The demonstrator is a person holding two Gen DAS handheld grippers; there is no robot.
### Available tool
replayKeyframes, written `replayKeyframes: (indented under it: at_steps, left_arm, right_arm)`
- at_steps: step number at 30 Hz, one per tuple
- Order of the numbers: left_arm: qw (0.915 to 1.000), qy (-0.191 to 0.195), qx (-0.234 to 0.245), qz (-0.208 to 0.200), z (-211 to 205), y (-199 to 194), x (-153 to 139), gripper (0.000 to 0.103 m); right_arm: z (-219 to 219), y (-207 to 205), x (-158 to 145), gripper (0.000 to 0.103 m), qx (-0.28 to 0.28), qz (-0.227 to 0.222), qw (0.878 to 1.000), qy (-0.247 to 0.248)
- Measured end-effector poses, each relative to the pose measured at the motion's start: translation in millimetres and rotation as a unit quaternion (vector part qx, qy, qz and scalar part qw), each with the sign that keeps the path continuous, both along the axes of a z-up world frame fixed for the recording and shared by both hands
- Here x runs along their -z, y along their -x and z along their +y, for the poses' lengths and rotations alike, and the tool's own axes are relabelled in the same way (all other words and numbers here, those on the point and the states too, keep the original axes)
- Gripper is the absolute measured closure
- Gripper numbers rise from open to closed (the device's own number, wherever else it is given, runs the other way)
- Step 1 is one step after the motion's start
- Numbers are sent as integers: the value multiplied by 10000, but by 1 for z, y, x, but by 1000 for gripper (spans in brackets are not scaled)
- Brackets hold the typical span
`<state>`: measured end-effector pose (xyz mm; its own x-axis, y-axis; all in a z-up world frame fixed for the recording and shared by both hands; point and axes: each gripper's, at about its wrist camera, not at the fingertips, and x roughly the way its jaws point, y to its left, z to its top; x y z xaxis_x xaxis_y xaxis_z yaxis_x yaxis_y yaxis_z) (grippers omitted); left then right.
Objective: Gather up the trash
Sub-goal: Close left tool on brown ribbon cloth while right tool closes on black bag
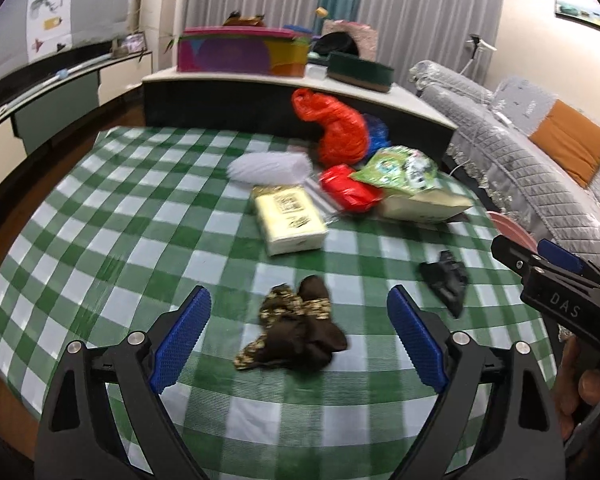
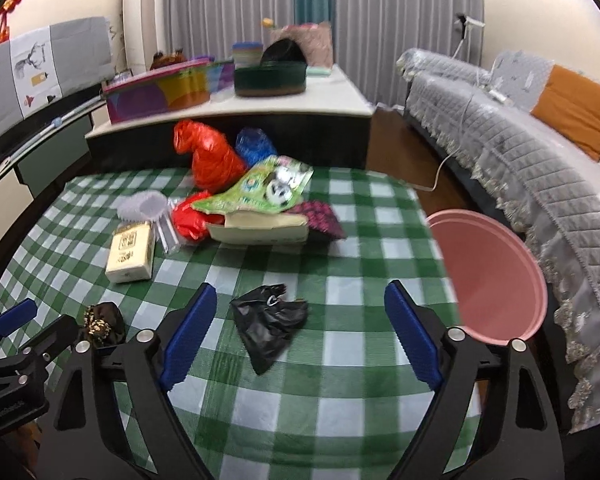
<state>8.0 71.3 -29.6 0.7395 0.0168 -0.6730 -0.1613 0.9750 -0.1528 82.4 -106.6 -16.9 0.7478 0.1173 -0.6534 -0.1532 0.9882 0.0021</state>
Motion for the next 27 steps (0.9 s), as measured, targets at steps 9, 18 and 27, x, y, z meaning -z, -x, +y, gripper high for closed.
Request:
replayKeyframes:
  at_steps: [9,18,27]
  left_arm:
    - [9990,95,51,438,2,-16,30,33]
    - [9981,170,142,575,-5,-26,41,52]
    - [9981,151,165,566,-7,-29,39,56]
  right_arm:
    - [24,-30,41,21,-188,679,9974,123]
    - [24,-43,61,28,-199,1070,9939,168]
    - [22,-45,64,44,-237,1108,9933,210]
